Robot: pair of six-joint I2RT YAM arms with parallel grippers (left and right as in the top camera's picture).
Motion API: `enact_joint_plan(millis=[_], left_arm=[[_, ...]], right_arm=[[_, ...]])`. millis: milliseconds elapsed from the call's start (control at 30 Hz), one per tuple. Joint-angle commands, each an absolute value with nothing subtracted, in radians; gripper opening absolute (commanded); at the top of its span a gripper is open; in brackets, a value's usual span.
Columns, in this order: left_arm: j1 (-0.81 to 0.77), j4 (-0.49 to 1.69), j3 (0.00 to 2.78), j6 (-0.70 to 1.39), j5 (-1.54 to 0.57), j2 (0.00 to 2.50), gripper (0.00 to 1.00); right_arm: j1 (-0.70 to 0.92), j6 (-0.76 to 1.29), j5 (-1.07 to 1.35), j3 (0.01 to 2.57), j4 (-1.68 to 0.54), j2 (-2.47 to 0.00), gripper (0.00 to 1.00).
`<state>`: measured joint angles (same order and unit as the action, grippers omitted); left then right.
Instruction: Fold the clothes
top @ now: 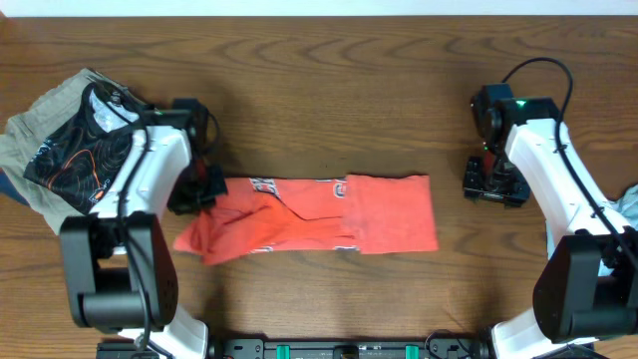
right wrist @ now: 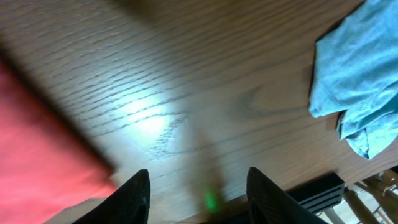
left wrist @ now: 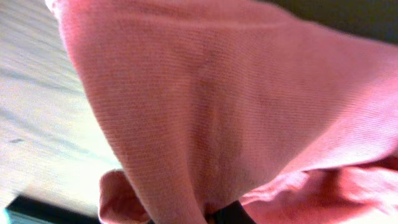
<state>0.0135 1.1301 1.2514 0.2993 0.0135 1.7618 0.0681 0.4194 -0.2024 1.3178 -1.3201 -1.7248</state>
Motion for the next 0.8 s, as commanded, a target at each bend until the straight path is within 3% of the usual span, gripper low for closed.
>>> enact_joint_plan(millis=[0,233,433,767], left_arm=[[0.001,1.183,1.328,0.335,0.040,1.705,0.06],[-0.162,1.232,1.401,0.383,-0.187,1.607,0.06],[-0.415,1.068,1.401,0.487,-0.364,1.577,0.06],[-0.694,0.828,1.401,0.661,-0.378,1.679,0.06]], right_arm=[[0.036,0.384,-0.221,1.313,-1.316,-1.705,0.49],[0.013,0.364,-0.221,1.313,-1.309,-1.705,0.50],[0.014,0.353,-0.220,1.313,-1.309,-1.705,0.51],[0.013,0.334,-0.209,1.313,-1.312,-1.705,0.51]])
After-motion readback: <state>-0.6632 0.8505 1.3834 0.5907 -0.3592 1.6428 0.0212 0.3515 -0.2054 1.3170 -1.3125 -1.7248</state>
